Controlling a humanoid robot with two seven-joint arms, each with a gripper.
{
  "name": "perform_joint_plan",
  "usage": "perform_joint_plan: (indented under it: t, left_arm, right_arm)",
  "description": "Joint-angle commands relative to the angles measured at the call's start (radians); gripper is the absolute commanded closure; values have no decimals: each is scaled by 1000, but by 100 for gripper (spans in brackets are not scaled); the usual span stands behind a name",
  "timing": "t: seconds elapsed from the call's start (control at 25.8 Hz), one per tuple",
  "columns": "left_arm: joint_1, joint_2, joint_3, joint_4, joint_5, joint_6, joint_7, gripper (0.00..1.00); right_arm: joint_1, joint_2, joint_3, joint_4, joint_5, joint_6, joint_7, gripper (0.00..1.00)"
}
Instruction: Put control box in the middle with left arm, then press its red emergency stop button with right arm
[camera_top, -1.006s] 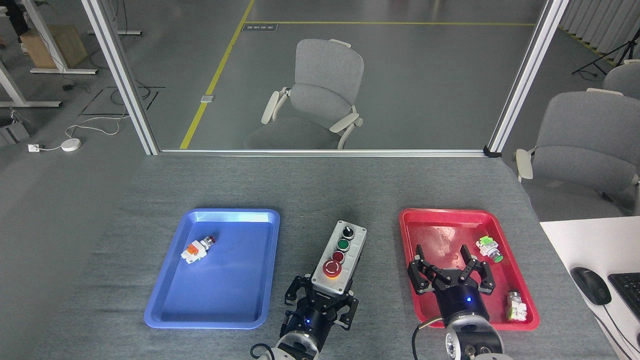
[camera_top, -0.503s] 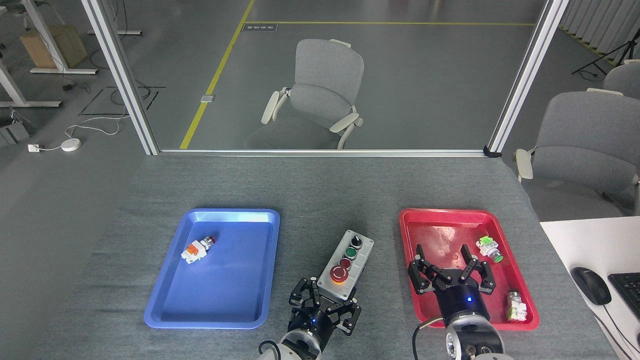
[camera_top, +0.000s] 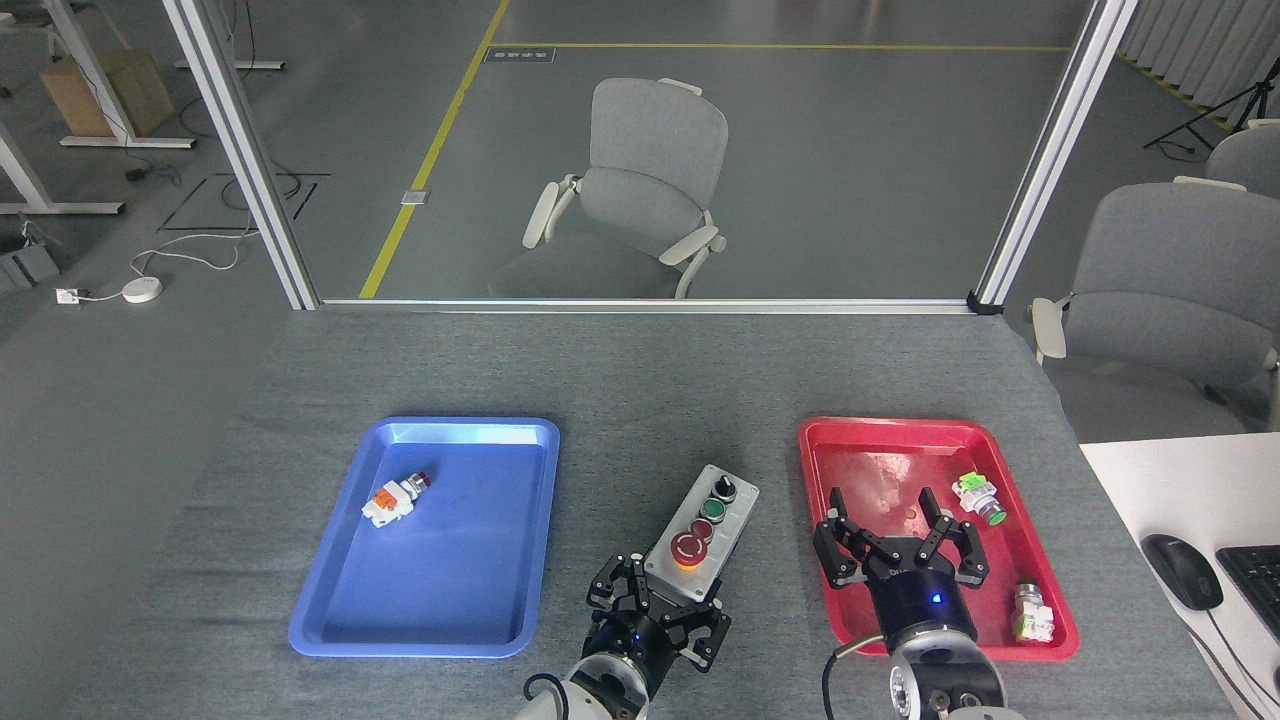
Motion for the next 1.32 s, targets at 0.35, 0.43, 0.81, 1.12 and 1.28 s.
perform_joint_plan:
  t: [0.35,0.43,0.81,1.12,1.28]
  left_arm:
    - [17,3,-3,-78,7,-3,-4,8]
    - [42,8,0,-96,7,-5,-4,4]
    - [186,192,11,-356,14,-6,-2,2]
    - [332,328,129,-577,18,-60,-2,2]
    - [411,391,301,-730,20,-118,5,2]
  right_arm:
    - [0,0,0,7,-1,-11,-1,2]
    - [0,-1,1,9,-1,-9,-3,2]
    - [0,-4,1,15,-1,-9,-1,2]
    - [2,-4,5,15,-2,-27,-1,3]
    - [3,-6,3,15,-2,-52,-1,18]
